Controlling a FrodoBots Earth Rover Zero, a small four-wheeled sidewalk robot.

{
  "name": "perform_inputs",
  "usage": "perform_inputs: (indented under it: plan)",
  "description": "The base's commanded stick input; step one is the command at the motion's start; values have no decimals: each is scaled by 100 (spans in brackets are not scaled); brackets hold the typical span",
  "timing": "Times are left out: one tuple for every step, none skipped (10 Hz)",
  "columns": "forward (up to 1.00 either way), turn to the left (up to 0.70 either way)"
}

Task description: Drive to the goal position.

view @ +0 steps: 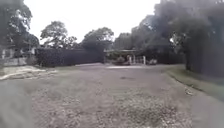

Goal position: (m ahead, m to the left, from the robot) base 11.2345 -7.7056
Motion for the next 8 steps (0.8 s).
perform_inputs:
  plan:
    - [70, -35]
    - [70, -35]
    - [70, -25]
    - [70, -10]
    - [70, 0]
    - [70, 0]
    - [70, 0]
    - [70, 0]
